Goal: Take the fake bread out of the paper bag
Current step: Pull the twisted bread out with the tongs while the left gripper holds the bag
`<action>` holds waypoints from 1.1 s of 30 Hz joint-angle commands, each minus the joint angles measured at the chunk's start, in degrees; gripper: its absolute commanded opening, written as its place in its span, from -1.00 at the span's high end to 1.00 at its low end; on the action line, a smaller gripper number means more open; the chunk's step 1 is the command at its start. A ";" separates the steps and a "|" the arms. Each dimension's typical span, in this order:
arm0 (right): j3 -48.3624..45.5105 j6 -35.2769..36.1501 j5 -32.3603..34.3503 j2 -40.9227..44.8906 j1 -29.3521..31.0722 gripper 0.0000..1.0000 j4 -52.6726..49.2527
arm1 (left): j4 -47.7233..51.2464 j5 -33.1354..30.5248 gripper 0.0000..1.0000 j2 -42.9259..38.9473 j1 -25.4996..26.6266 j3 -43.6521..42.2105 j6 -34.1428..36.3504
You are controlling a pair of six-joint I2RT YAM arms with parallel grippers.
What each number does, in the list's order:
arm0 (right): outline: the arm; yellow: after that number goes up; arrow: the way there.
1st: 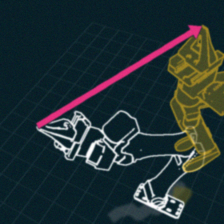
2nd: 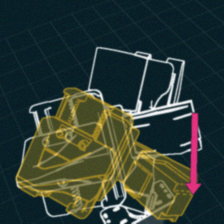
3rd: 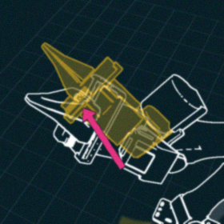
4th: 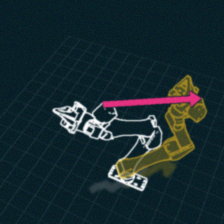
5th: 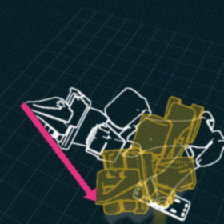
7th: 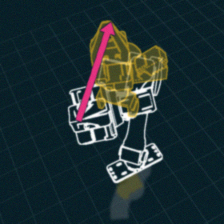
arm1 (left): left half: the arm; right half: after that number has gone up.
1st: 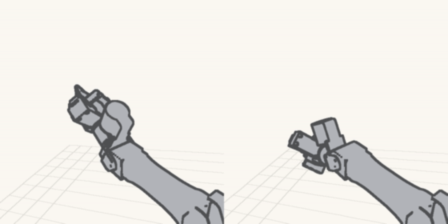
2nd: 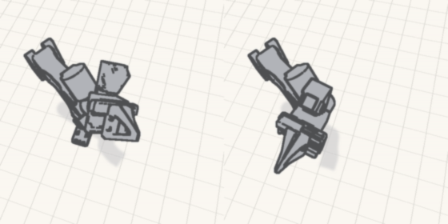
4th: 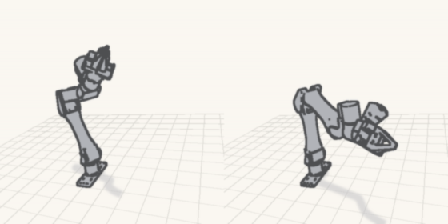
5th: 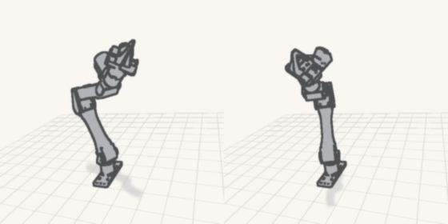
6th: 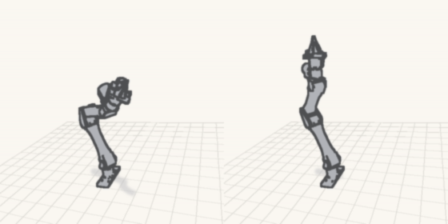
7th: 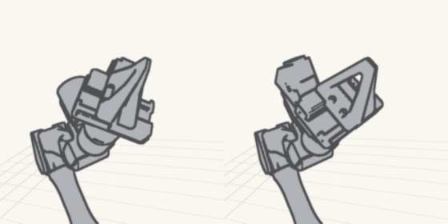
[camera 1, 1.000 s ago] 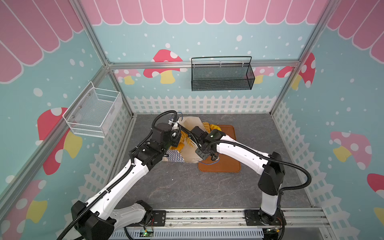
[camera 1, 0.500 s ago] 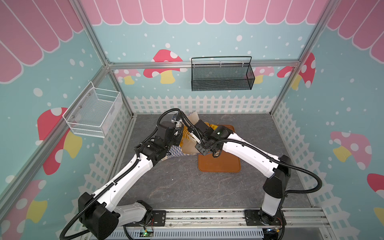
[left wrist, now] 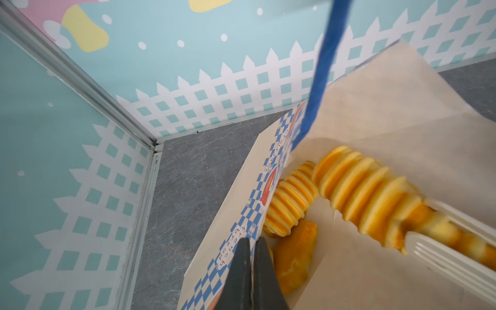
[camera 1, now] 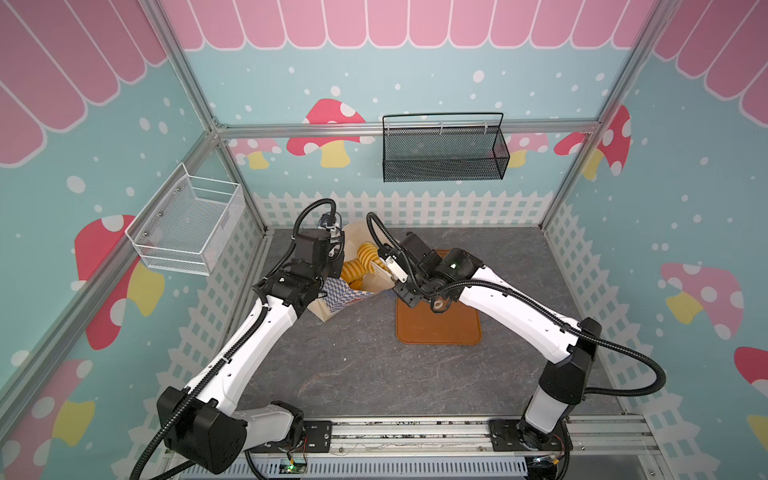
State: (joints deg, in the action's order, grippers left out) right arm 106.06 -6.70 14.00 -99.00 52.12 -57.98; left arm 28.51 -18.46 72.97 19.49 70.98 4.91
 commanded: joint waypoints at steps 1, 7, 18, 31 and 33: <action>2.98 1.82 -0.88 3.66 0.09 0.62 3.77 | 2.79 -0.17 1.00 -0.11 -1.26 3.02 -0.45; 3.27 3.43 0.22 6.02 0.09 0.63 5.33 | 5.17 -0.43 1.00 0.50 -4.33 6.74 1.00; 3.54 4.86 1.26 8.56 0.00 0.66 8.67 | 8.49 -5.83 1.00 2.51 -6.04 13.75 6.90; -2.02 2.34 1.88 13.05 -0.91 0.66 11.05 | 8.28 -2.45 1.00 3.07 -5.51 9.09 2.46; -3.26 1.93 2.09 13.99 -1.93 0.66 10.94 | 7.98 -2.13 1.00 2.98 -5.51 8.18 1.99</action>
State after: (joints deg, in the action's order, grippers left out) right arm 104.09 -3.66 14.55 -87.72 51.44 -49.89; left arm 37.69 -22.06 76.34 13.80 80.53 8.95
